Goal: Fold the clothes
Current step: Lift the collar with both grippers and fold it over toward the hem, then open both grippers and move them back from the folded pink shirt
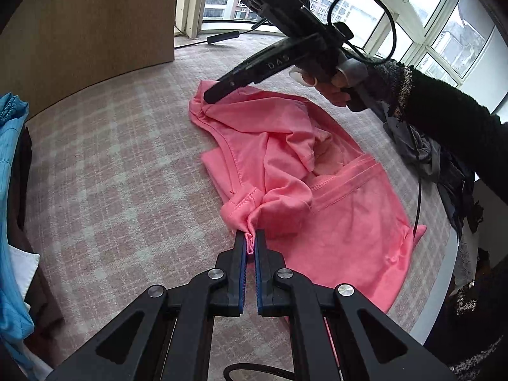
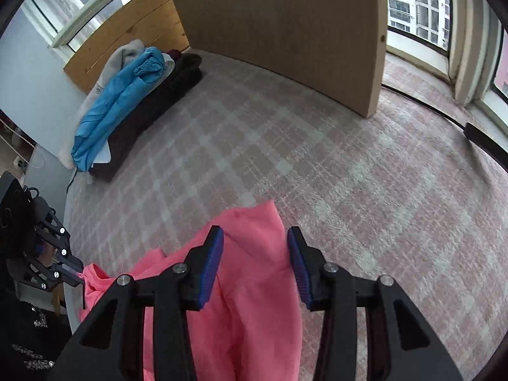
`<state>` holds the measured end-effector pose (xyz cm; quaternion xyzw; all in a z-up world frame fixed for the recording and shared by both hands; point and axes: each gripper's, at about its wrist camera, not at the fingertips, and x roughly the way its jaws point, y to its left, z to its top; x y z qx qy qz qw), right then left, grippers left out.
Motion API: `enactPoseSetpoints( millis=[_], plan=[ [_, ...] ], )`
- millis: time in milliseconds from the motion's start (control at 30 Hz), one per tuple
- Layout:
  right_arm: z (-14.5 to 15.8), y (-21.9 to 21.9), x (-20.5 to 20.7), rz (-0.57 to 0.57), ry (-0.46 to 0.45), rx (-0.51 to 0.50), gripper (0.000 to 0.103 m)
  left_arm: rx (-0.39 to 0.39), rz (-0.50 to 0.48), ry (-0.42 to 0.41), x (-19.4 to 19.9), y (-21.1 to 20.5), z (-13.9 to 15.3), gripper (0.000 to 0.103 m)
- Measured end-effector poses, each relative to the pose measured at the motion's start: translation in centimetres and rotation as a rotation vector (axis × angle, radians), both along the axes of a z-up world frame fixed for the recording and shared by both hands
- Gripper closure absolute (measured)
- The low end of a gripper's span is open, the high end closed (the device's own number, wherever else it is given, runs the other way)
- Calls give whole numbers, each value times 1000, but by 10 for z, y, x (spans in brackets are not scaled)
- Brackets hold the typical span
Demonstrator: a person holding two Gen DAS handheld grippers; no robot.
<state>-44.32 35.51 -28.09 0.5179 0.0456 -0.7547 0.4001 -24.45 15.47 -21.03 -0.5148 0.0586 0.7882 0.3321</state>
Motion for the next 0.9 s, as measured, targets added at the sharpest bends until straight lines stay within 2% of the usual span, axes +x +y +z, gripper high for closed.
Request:
enactPoseSetpoints(
  millis=[67, 200, 367, 467, 567, 667, 767, 867, 900],
  plan=[
    [-2, -6, 7, 21, 31, 44, 98, -5, 0, 6, -6, 0, 3, 99],
    [27, 11, 24, -45, 109, -9, 98, -19, -15, 49, -20, 3, 20, 99],
    [101, 56, 60, -203, 227, -104, 98, -38, -61, 151, -31, 9, 60, 99],
    [138, 73, 105, -278, 287, -145, 98, -36, -91, 193, -26, 9, 83, 99],
    [161, 79, 163, -313, 345, -147, 98, -49, -140, 210, -9, 8, 93, 99],
    [160, 81, 223, -353, 367, -134, 98, -56, -181, 191, 17, 6, 88, 99],
    [137, 76, 280, -387, 364, -112, 98, -73, -233, 138, 60, 7, 62, 97],
    [86, 71, 325, -423, 230, -45, 96, -132, -286, 43, 103, 6, 25, 89],
    [69, 69, 340, -435, 183, -22, 89, -159, -295, 8, 117, 3, 14, 89]
  ],
)
